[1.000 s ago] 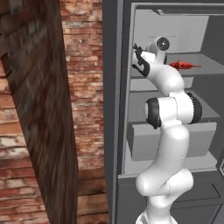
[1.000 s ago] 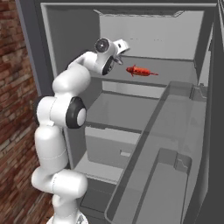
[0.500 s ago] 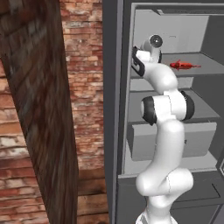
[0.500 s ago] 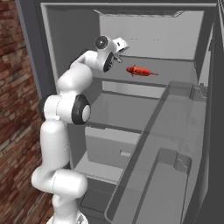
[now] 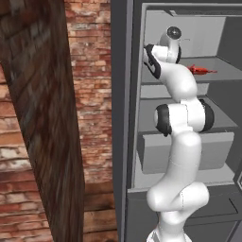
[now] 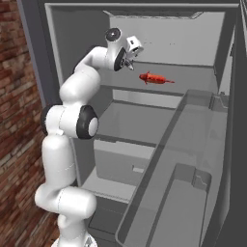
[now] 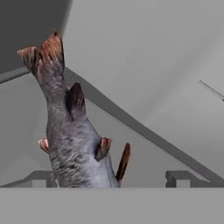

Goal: Place the fish on the counter behind the older fish on the same shelf of the fridge to maintain FIFO order. Close the fridge door when finished.

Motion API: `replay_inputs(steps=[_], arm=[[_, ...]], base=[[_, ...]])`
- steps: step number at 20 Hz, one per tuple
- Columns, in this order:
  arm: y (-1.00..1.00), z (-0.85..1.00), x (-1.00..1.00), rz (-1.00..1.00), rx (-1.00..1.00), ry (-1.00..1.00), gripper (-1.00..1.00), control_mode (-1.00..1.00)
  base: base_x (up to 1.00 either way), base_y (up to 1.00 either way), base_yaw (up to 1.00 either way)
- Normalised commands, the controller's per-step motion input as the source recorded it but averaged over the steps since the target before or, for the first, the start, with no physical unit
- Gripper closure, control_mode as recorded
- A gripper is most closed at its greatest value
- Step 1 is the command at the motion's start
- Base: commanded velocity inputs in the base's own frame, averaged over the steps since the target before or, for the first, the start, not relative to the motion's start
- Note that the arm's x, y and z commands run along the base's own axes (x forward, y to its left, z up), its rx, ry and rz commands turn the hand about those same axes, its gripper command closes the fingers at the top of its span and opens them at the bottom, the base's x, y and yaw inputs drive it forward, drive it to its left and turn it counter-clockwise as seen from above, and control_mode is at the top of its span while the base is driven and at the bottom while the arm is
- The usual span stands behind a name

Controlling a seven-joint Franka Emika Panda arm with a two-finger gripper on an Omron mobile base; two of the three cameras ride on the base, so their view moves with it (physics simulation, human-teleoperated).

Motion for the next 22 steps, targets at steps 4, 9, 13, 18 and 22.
replay_inputs(steps=[4, 9, 13, 18, 22], arm=[[0.0, -0.11, -0.29, 0.0, 0.01, 0.02, -1.0, -1.0], [0.07, -0.12, -0.37, 0.01, 0.02, -0.12, -1.0, -1.0], [0.13, -0.36, -0.22, 0.09, 0.05, -0.37, -1.0, -1.0], [0.09, 0.09, -0.66, 0.05, 0.02, -0.17, -1.0, -1.0], [0.01, 0.52, -1.0, -0.01, 0.0, -0.04, -1.0, -1.0]], base=[[0.0, 0.0, 0.0], [0.0, 0.0, 0.0], [0.0, 0.0, 0.0], [0.0, 0.0, 0.0], [0.0, 0.0, 0.0]])
